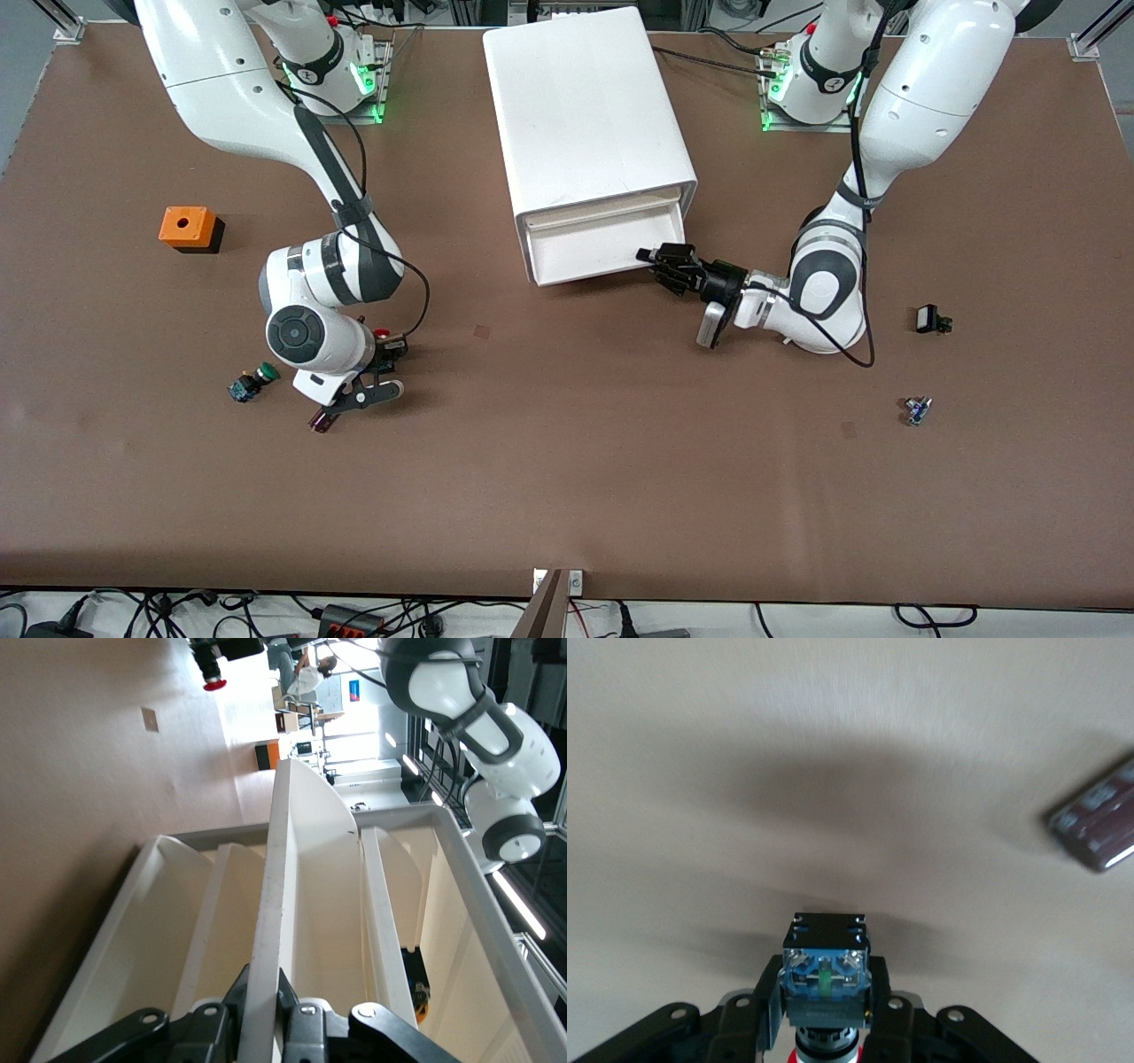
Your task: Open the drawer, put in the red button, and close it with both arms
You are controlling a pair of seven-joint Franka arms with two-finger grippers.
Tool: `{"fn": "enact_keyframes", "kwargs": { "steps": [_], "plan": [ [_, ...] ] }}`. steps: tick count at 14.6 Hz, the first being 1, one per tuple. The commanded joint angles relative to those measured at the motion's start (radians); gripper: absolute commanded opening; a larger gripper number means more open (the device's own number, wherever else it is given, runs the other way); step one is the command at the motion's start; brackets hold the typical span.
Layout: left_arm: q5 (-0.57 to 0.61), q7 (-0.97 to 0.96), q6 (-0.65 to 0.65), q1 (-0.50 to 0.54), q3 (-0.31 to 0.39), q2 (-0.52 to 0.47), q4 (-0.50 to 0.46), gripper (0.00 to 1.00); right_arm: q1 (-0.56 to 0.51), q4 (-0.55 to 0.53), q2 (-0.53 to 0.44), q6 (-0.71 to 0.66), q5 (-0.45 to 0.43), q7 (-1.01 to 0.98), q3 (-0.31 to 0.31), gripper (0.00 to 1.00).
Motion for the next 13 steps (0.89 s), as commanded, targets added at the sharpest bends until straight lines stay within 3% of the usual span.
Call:
{"fn": "enact_keyframes", "kwargs": {
  "steps": [1,4,6,9,13],
  "plan": [
    [-0.007,-0.063,0.048,0.006,-0.002,0.039,0.094,1.0,0.009,0.085,-0.041,-0.054,0.015,-0.022,-0.001,0.0],
    [0.002,-0.066,0.048,0.028,0.009,0.025,0.102,1.0,0.033,0.228,-0.054,-0.112,0.015,-0.013,0.016,0.0],
    [0.074,-0.105,0.039,0.054,0.017,-0.009,0.146,1.0,0.056,0.354,-0.052,-0.207,0.012,-0.012,0.032,0.0],
    [0.271,-0.327,-0.041,0.105,0.017,-0.027,0.297,1.0,0.123,0.445,-0.054,-0.26,0.012,-0.012,0.034,0.0],
    [0.44,-0.547,-0.127,0.149,0.02,-0.04,0.465,1.0,0.303,0.521,-0.049,-0.244,-0.004,-0.004,0.016,0.0]
  ]
}}
